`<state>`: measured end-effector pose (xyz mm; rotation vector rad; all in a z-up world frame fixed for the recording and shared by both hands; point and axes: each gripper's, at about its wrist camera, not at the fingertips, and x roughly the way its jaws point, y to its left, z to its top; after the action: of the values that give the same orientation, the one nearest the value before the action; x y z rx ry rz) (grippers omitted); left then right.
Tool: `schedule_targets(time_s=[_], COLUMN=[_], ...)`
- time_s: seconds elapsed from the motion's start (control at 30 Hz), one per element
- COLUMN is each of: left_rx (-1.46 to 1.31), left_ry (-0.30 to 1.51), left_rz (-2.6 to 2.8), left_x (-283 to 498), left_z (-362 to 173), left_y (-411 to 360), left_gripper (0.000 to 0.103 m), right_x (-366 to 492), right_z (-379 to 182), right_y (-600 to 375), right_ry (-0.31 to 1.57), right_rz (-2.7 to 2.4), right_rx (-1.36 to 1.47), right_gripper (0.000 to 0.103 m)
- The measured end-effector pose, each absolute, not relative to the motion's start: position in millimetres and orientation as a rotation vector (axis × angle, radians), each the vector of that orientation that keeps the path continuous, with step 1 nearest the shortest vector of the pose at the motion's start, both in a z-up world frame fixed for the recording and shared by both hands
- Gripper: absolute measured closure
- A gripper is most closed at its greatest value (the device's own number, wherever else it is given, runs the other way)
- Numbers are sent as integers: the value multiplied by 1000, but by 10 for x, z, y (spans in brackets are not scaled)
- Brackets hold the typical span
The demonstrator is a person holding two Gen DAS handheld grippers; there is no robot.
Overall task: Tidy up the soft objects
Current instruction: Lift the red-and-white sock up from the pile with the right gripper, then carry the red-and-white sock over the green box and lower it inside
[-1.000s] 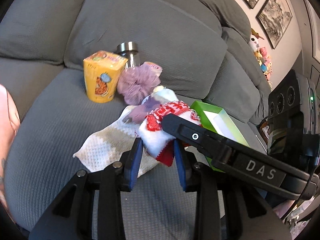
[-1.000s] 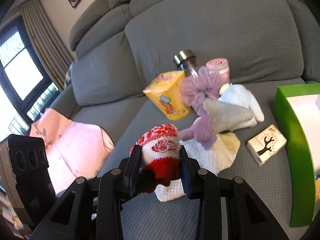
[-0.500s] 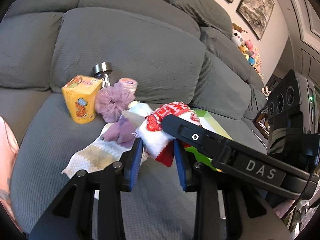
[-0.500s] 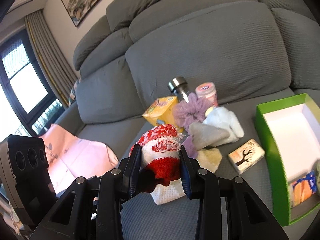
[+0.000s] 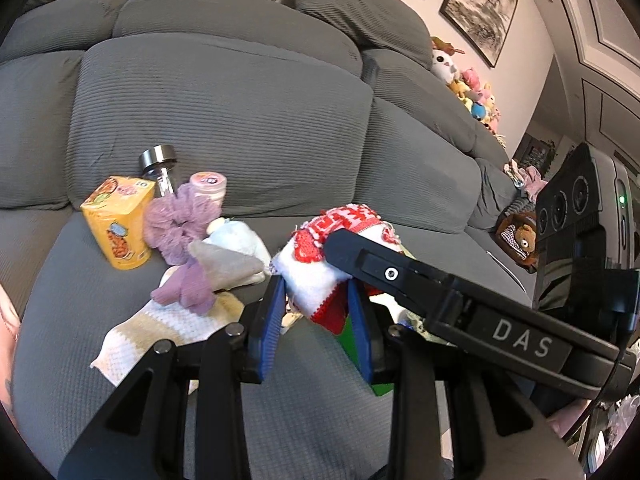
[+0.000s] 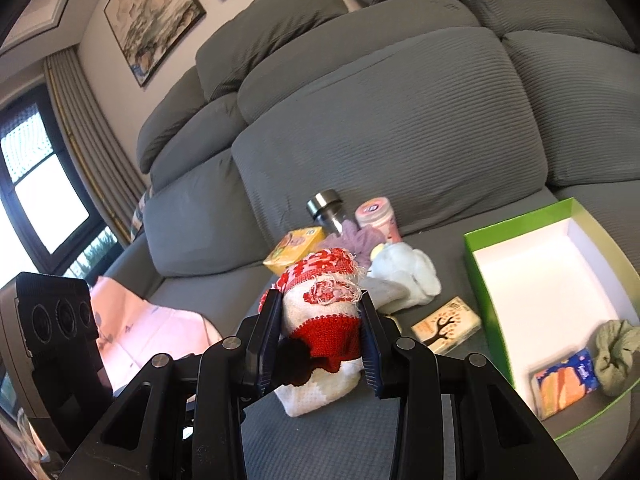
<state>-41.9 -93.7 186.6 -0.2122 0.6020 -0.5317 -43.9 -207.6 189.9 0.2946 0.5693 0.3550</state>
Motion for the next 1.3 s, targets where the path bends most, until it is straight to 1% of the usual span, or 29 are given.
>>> schedule_targets(time_s=[0.67,1.3], left_rx=[-144,-70], left_ry=[608,741], left_rz=[-635,-759], left_x=[-337,-27], left_z=[1933,1700], left_y=[-1617,-2374], left_gripper=[74,74], right_x=[-578,-517], right_z=[1950,1690], right_y=[-2767,-3448], right_ry=[511,553], right_rz=[250,69], right_rx=[380,506], right_gripper=[65,65])
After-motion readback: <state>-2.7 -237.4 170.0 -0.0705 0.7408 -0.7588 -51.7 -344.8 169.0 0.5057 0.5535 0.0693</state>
